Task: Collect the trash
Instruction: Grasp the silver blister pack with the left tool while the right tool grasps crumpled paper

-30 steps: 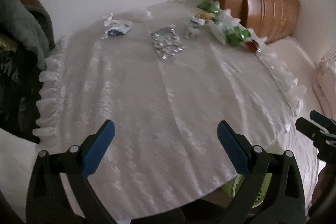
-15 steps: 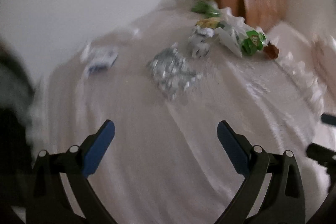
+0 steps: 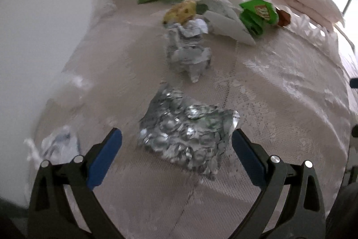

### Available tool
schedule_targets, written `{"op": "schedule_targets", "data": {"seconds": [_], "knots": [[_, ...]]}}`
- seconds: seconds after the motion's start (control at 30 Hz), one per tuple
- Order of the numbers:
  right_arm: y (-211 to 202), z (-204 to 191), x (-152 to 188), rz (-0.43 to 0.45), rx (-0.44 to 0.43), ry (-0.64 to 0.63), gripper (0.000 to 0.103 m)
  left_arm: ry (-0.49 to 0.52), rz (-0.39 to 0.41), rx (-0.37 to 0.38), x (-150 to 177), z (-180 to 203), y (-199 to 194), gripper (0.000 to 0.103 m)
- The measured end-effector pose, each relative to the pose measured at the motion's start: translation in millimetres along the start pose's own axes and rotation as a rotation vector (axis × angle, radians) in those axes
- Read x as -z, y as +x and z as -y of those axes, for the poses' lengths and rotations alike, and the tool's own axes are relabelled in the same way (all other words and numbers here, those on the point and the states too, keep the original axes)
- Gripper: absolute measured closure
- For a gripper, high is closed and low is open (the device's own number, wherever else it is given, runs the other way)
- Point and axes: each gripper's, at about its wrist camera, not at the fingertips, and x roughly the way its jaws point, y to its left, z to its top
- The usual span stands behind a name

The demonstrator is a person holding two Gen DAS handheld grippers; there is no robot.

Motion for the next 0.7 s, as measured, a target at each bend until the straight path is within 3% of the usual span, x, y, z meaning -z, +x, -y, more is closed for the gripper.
{"op": "schedule_targets", "data": {"seconds": [0.23, 0.37, 0.5, 0.7], "knots": [[5.4, -11.3, -21.7, 0.008, 0.010, 0.002, 0.002, 0.068, -0.003, 0.073, -1.1, 3.5, 7.5, 0.009], [10.7, -17.5, -30.7, 0.003, 0.010, -0.004, 0.002, 0.078, -0.010, 0.067, -1.0, -1.0, 16.4, 0.009], [13.9, -24.8, -37.5, 0.002, 0.006, -0.014, 0.002, 0.025, -0.002, 0.097, -2.7, -11.2, 20.6, 0.024], [19.7, -32.6, -52.0, 0.010, -0.006, -0.029, 0.002, -0.068, 0.053, 0.147, 4.2, -20.8, 13.0, 0.029]]}}
